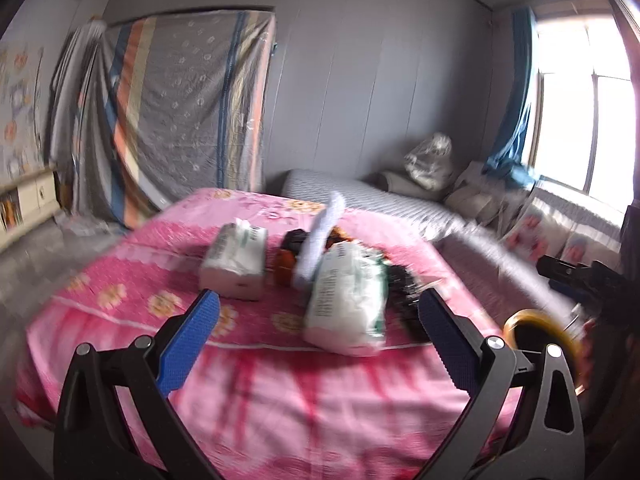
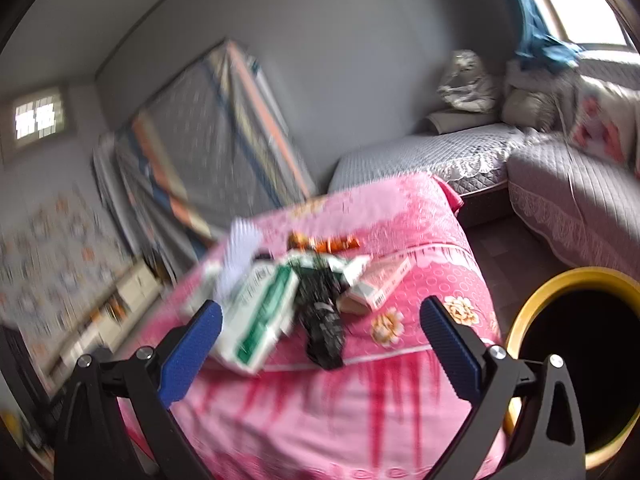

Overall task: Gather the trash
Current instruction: 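Grasp the black plastic bag with the right gripper while left tool approaches the white green-print bag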

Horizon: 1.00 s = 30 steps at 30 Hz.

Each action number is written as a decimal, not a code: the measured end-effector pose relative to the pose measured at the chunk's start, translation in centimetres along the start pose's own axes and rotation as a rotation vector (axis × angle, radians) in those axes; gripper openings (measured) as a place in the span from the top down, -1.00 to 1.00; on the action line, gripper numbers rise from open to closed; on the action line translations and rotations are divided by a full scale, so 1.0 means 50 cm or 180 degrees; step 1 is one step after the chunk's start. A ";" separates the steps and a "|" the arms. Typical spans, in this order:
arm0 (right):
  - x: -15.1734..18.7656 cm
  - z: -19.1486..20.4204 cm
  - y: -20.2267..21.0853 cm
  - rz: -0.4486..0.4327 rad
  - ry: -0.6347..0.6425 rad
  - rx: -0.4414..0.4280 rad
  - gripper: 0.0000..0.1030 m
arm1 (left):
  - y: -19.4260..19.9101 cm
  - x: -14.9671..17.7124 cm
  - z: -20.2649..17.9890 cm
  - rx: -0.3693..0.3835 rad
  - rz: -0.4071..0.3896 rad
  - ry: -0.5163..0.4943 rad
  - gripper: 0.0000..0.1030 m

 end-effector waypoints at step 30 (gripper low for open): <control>0.138 0.005 -0.377 0.1459 0.0783 0.0092 0.37 | -0.224 0.077 -0.044 0.0474 0.1126 -0.0632 -0.85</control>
Point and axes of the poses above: each gripper's, at about its wrist camera, not at the fingertips, and y roughly against the way its jaws point, z to its left, x to its underside, the point moved 9 cm from there along -y, roughly the way its jaws point
